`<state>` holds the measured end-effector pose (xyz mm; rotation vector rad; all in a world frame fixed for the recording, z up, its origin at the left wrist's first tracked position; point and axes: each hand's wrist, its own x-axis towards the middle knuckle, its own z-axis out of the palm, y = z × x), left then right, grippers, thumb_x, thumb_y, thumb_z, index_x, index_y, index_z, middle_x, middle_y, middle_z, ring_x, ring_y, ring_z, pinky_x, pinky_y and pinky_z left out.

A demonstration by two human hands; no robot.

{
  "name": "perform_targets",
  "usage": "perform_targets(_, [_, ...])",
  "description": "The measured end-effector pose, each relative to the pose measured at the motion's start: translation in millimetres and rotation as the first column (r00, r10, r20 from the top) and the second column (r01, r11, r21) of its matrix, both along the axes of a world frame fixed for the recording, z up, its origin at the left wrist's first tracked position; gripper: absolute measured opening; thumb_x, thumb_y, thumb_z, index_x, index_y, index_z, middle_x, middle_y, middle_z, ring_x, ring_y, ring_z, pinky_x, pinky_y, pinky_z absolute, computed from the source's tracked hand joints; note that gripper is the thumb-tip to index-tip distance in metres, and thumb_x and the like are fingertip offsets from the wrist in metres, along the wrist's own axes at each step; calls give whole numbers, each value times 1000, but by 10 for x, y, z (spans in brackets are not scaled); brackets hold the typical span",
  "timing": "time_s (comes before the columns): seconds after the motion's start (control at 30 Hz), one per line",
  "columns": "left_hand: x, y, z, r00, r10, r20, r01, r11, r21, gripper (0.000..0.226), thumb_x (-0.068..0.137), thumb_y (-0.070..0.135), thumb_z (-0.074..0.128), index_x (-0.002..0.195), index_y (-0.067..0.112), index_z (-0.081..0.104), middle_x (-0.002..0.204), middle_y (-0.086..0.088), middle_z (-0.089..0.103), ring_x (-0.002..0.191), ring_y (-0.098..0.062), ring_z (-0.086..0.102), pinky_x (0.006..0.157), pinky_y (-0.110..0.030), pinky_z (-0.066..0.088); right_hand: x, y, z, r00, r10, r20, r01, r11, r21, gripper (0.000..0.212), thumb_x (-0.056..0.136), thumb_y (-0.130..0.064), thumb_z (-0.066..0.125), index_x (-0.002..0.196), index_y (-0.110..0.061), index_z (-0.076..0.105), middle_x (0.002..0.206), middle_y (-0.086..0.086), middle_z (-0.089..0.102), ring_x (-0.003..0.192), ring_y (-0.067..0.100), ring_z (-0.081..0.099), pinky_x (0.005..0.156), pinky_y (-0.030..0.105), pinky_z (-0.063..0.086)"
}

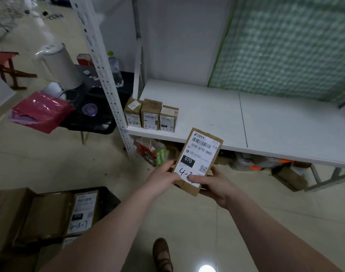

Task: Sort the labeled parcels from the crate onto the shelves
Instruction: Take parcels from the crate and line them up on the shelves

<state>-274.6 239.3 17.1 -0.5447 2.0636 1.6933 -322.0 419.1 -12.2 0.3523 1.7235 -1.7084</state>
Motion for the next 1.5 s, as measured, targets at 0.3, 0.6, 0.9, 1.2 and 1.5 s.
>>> perform_targets(0.3, [-1107, -324, -583, 998, -19, 60, 22, 999, -46, 42, 90, 12, 57, 131, 23, 54, 111, 5, 60, 95, -10, 54, 79, -26, 45, -1133, -252, -635, 996, -79, -38, 81, 996, 40, 91, 62, -4, 90, 137, -15, 40, 124, 2, 67, 109, 21, 66, 93, 42, 55])
perform_targets(0.6, [-1794, -678, -1471, 1000, -3, -19, -2, 968, -250, 46, 90, 18, 57, 135, 24, 50, 127, 6, 58, 100, -8, 55, 82, -24, 43, -2081, -410, -1420, 972, -65, -228, 91, 991, 102, 96, 60, 5, 88, 133, -25, 33, 127, -1, 57, 111, 24, 62, 80, 46, 60])
perform_targets(0.9, [-2165, -722, -2113, 984, -172, -52, 116, 828, -549, 40, 90, 20, 55, 129, 28, 54, 120, -3, 60, 92, -17, 54, 64, -22, 35, -2765, -404, -2079, 930, 64, -362, -1, 985, 170, 94, 63, 4, 87, 132, -26, 31, 137, -5, 49, 116, 14, 52, 63, 11, 53])
perform_targets(1.2, [-2480, -625, -2483, 965, -242, -103, 130, 781, -611, 48, 86, 18, 56, 134, 21, 49, 124, -5, 60, 112, -26, 54, 90, -33, 46, -3128, -340, -2493, 896, 201, -395, -117, 967, 225, 102, 63, 9, 85, 144, -16, 28, 136, 6, 55, 129, 26, 50, 95, 38, 54])
perform_targets(1.5, [-2782, -542, -2705, 941, -334, -49, 218, 714, -666, 66, 87, 18, 56, 147, 18, 31, 156, -3, 27, 141, -23, 28, 113, -31, 24, -3300, -468, -2582, 878, 199, -435, -103, 967, 234, 111, 59, 10, 86, 149, -14, 26, 116, -13, 61, 100, -9, 60, 71, 10, 53])
